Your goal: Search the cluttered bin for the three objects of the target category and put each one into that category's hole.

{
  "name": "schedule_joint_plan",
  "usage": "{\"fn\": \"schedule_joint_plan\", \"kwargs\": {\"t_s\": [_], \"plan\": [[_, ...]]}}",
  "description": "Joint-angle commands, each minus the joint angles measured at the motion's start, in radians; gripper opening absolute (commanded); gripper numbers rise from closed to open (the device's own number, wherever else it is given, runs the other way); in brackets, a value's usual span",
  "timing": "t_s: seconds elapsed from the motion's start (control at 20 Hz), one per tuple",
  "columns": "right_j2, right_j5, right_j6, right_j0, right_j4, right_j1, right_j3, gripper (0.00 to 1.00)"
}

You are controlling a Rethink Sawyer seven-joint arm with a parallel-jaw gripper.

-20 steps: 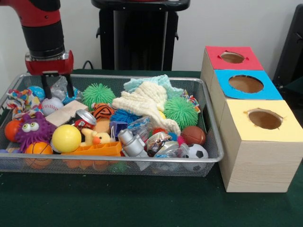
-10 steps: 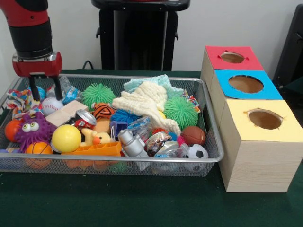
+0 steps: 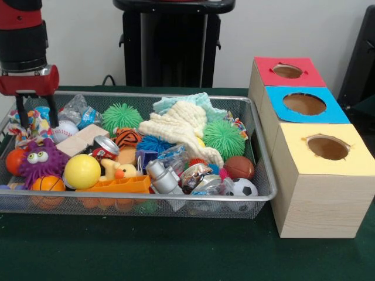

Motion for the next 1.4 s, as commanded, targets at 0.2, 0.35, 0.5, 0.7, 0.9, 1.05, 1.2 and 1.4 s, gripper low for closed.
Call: {"fn": "schedule_joint_plan", "kwargs": {"t_s": [0.2,0.35,0.5,0.7,0.9,1.05,1.2,1.4], "plan": [[0.081,0.067,-0.31,-0.017,-0.082,0.104,-0.136,1.0],[0.077,0.042,-0.302,-0.014,-0.099,0.139,-0.153,1.0],[0.077,0.014,-0.293,-0.005,-0.118,0.188,-0.186,1.0],[0.087,0.004,-0.301,-0.007,-0.139,0.237,-0.219,1.0],[0.094,-0.003,-0.302,-0.009,-0.157,0.268,-0.235,1.0],[0.089,-0.007,-0.289,-0.007,-0.169,0.267,-0.231,1.0],[0.085,0.003,-0.28,-0.013,-0.175,0.247,-0.204,1.0],[0.083,0.024,-0.254,-0.029,-0.162,0.163,-0.128,1.0]]}}
